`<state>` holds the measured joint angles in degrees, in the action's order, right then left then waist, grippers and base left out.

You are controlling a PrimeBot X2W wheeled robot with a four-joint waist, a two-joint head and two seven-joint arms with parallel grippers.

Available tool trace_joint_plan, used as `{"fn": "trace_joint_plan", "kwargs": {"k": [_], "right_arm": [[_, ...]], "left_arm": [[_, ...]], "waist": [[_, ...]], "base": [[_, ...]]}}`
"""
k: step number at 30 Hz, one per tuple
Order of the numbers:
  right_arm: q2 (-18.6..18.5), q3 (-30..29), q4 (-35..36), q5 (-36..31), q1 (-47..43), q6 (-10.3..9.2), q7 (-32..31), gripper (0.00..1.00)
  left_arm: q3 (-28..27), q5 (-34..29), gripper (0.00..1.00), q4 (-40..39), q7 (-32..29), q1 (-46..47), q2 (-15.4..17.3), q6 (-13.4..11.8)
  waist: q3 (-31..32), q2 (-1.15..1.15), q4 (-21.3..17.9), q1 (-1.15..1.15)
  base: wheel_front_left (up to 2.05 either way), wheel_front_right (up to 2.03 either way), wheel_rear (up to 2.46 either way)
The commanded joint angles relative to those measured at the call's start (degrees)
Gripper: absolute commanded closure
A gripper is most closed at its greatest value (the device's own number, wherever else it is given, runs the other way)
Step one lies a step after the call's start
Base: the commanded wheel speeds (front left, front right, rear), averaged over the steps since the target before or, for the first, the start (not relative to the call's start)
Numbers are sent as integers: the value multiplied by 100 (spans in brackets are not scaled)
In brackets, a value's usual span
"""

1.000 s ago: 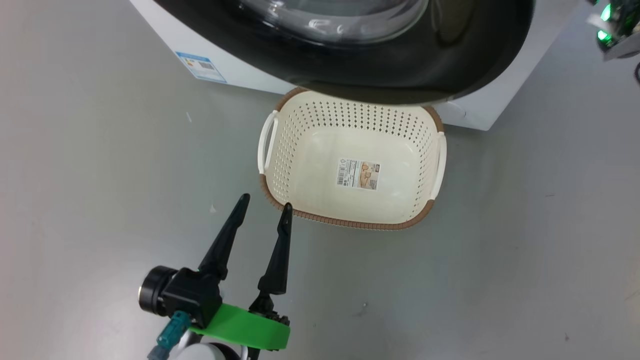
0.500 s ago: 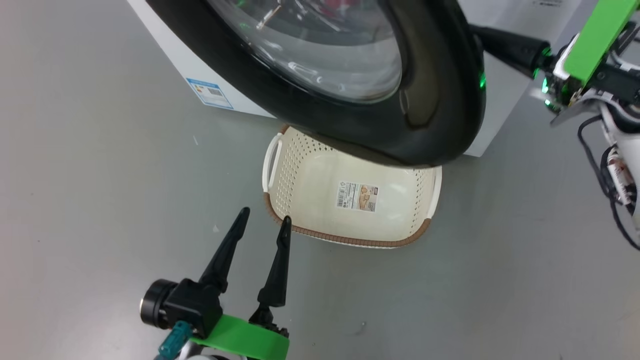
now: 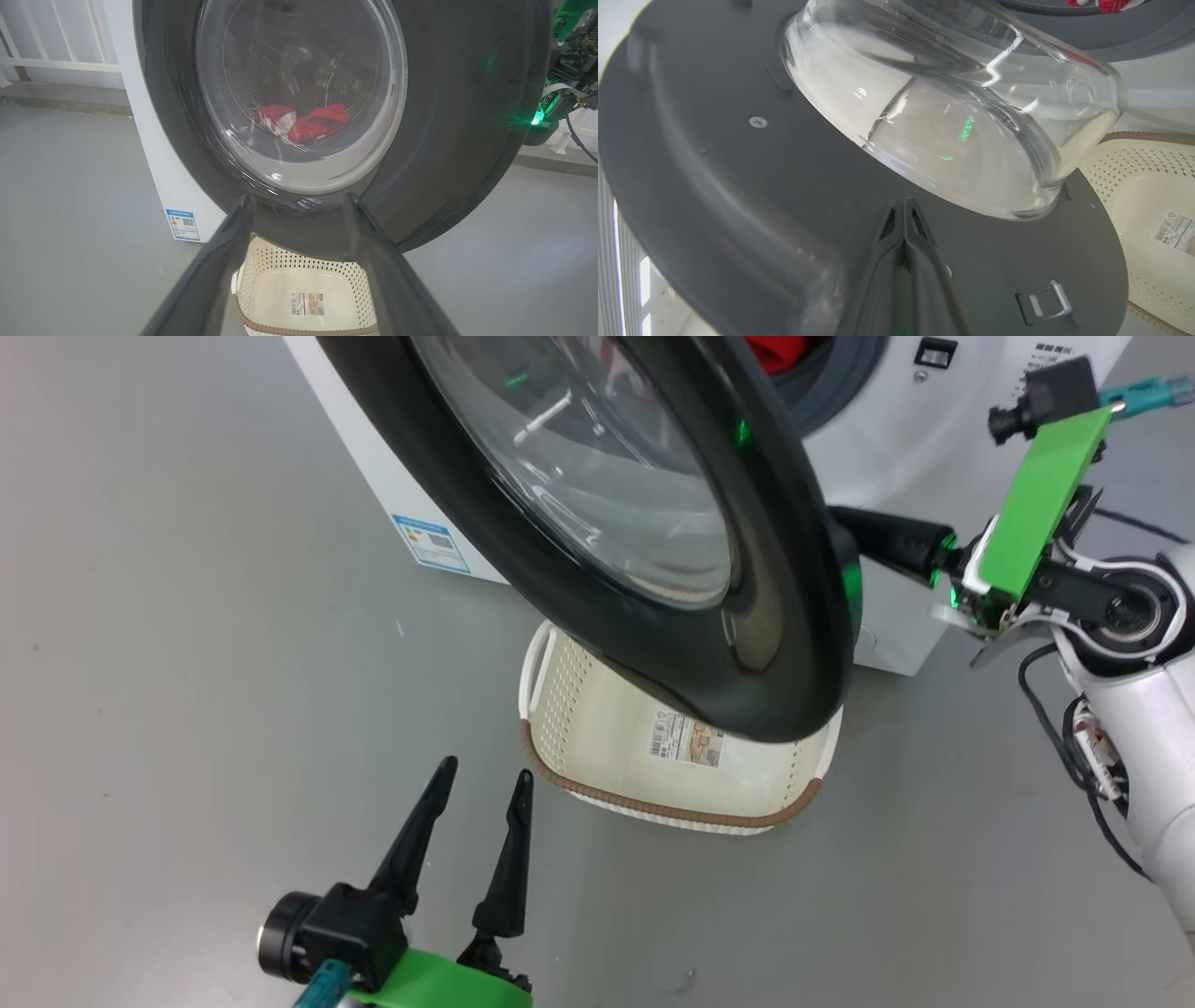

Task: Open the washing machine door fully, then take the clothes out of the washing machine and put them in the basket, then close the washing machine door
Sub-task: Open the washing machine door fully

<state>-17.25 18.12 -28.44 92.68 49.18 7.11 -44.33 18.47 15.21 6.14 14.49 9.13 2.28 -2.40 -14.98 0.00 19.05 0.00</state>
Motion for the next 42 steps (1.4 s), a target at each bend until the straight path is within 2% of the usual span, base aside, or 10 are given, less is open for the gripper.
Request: {"fn": "trace_joint_plan", "kwargs": {"k": [1,18,35,42], "right_arm": [[133,95,226,-63,-132,37,-51,100],[379,383,644,-212,-901,37,-183,100],[673,605,716,-268,-1233,37,-180,100],[846,745,758,-281,-1252,37,-232,100]], "left_arm": [[-212,13,0,-117,51,-49,60,31],[-338,17,0,-4,51,-393,60,29],[-465,-41,0,51,51,-565,60,85],[-587,-51,0,9,51,-641,60,50]], "waist": [[93,0,84,0],[541,0,609,0],[801,0,1151,0],[798,0,1200,0]], "base": [[0,0,0],[0,0,0],[0,0,0],[0,0,0]]}}
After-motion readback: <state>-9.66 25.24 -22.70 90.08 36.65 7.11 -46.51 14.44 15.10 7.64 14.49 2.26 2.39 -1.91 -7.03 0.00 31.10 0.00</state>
